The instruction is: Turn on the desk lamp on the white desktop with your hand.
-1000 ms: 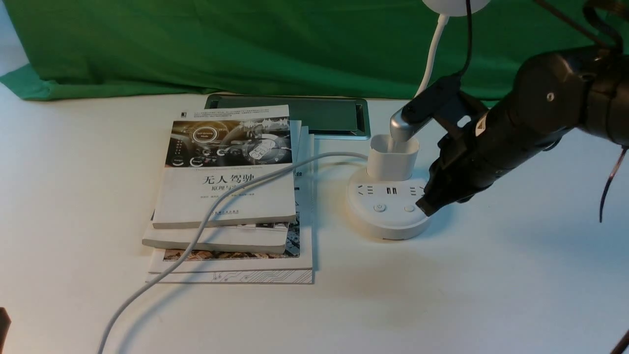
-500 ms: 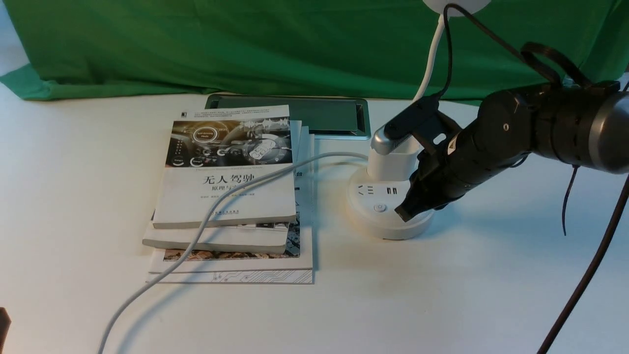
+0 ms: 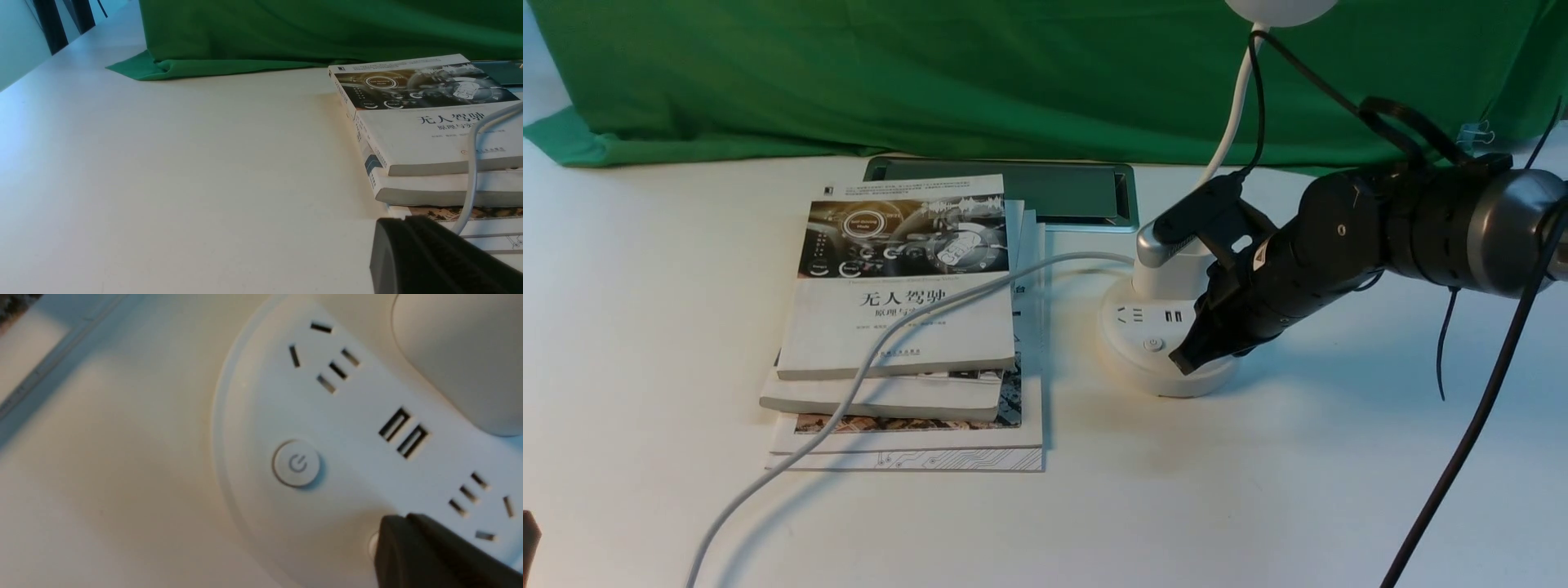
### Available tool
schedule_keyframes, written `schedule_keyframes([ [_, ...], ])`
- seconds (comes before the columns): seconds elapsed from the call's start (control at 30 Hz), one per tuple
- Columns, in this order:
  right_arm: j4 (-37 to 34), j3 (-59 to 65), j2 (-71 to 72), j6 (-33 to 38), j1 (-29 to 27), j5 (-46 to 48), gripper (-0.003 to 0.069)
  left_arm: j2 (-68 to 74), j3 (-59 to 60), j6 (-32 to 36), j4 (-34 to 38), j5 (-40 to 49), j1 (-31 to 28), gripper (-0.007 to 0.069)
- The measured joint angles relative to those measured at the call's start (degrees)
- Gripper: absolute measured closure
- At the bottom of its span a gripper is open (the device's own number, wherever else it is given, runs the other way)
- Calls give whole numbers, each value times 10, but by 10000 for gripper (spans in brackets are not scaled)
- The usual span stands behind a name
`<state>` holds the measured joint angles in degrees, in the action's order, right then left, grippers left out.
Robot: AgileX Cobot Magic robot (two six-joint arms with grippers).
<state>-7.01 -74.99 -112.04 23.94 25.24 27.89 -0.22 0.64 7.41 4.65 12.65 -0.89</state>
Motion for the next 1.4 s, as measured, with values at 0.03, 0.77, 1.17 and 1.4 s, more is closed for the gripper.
schedule_keyframes([
  [0.03,-1,-1,-1,0,0,0,631,0,0,0,0,0,0,603],
  [0.77,-1,14,61,-22,0,51,629,0,0,0,-1,0,0,603],
  [1.17,-4,223,473,-78,6,-54,624,0,0,0,-1,0,0,603],
  [1.4,-6,349,664,-105,6,-116,612,0,0,0,-1,0,0,603],
])
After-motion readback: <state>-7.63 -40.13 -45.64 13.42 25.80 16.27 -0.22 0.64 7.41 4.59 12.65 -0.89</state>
